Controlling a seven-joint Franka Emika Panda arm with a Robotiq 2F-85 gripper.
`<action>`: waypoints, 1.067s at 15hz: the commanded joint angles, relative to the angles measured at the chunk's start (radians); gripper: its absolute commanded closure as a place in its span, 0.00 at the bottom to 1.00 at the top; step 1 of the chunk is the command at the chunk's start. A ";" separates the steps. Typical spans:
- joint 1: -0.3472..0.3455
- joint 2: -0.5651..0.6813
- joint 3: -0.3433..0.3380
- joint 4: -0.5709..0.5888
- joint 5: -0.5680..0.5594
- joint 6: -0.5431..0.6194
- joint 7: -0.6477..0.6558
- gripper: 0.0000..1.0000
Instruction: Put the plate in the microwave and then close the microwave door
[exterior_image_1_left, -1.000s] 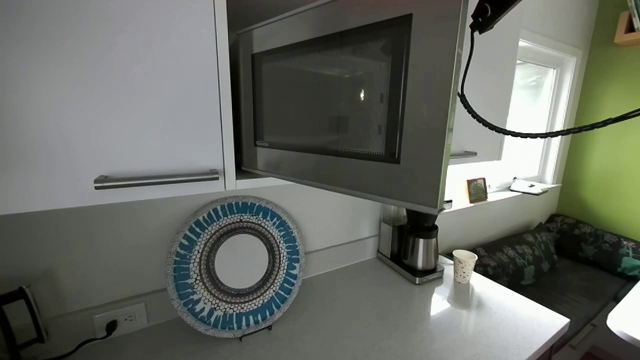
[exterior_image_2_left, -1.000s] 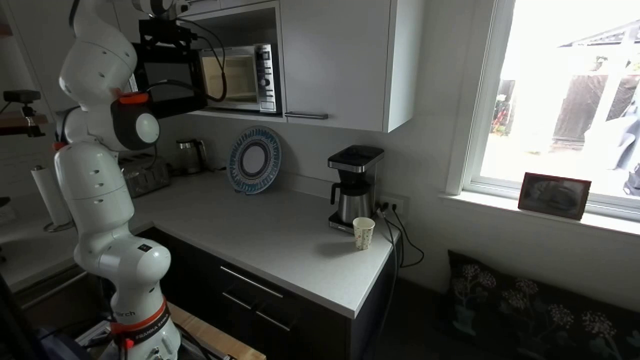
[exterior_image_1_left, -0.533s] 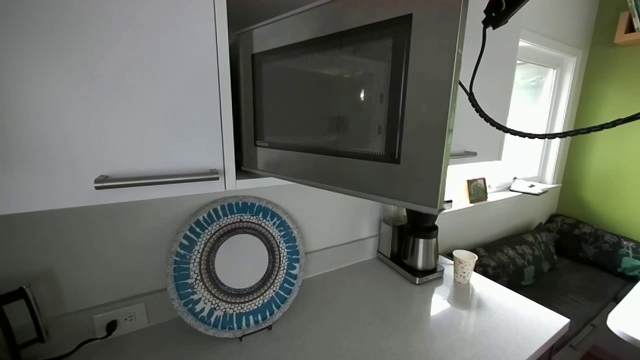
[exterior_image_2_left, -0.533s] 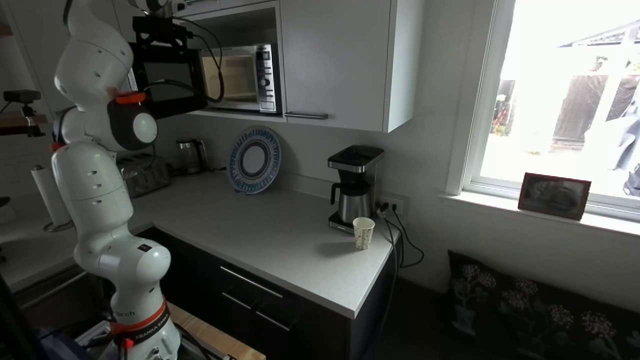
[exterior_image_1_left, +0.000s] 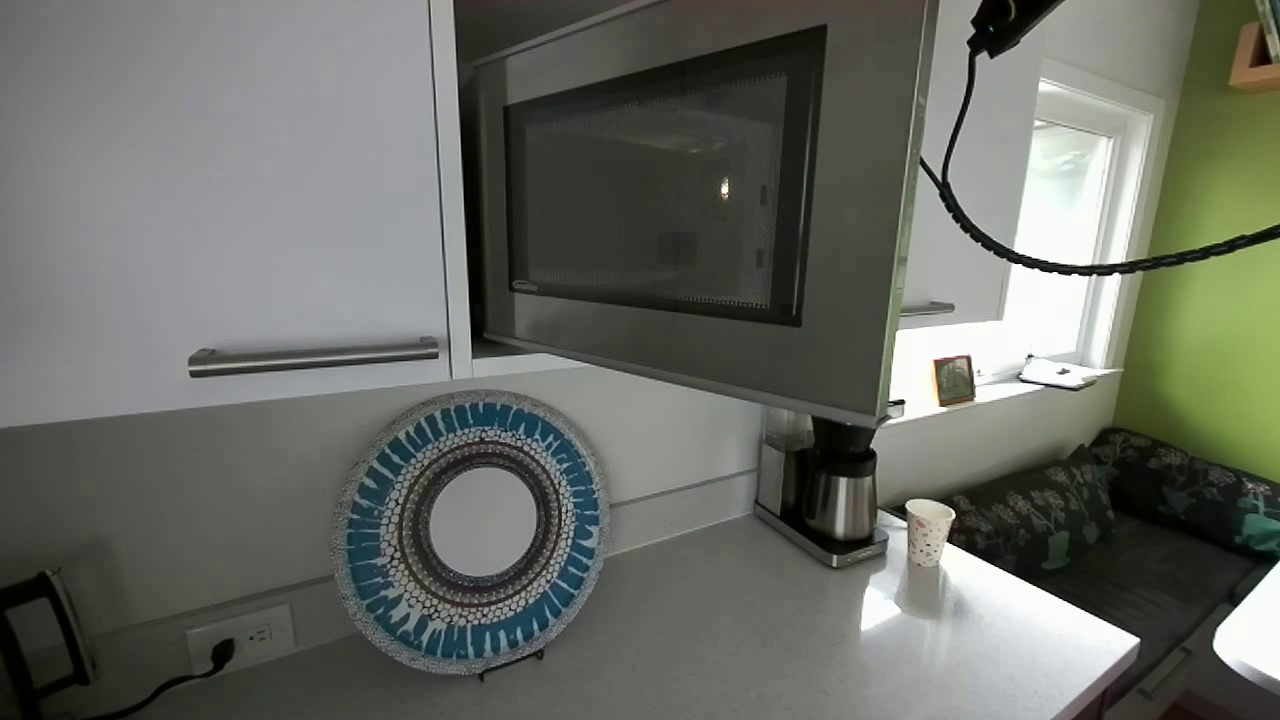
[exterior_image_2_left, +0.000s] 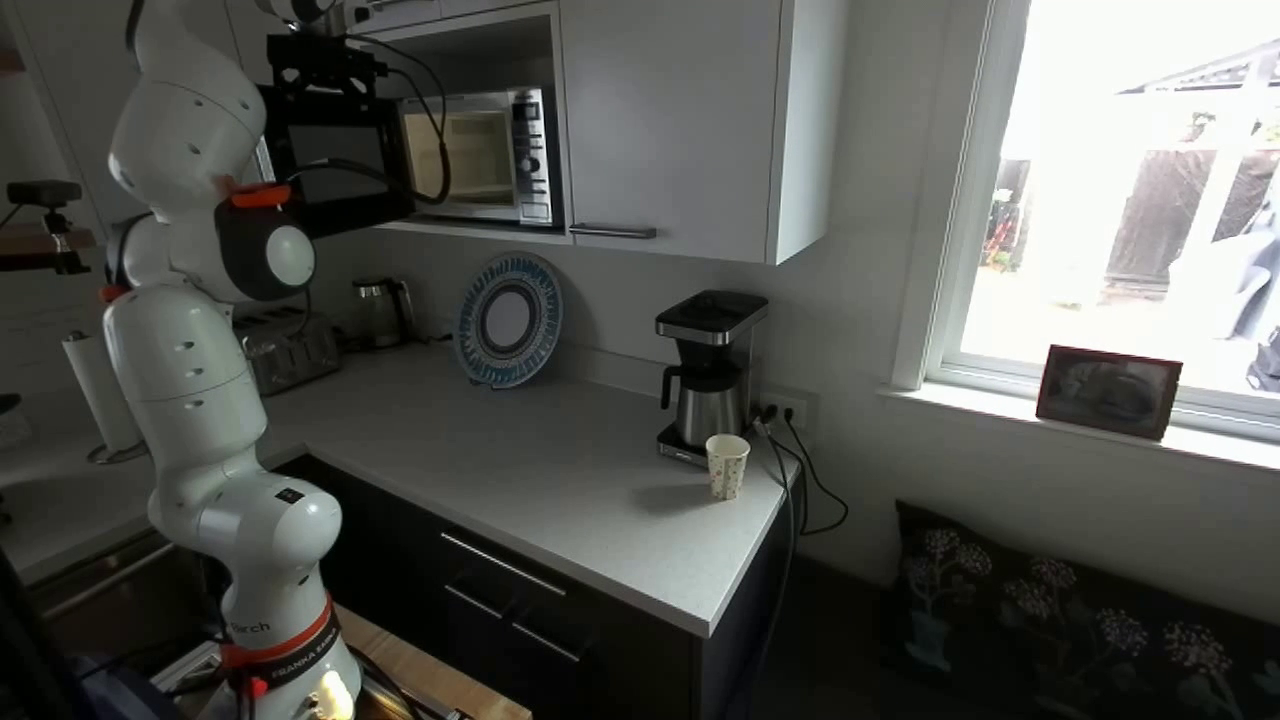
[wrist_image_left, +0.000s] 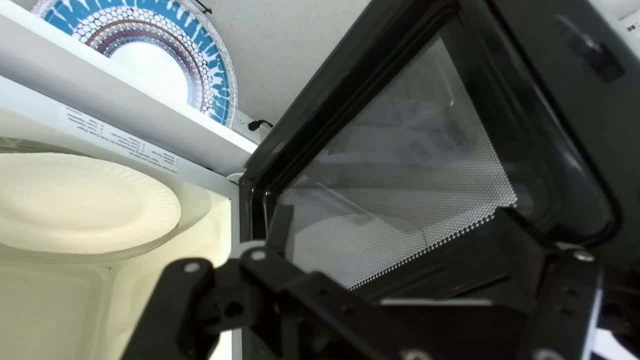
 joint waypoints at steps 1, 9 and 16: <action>-0.004 -0.034 -0.004 0.027 -0.068 -0.150 -0.058 0.00; 0.027 -0.082 0.072 0.106 -0.119 -0.294 -0.052 0.00; 0.022 -0.071 0.198 0.085 -0.230 -0.246 0.112 0.00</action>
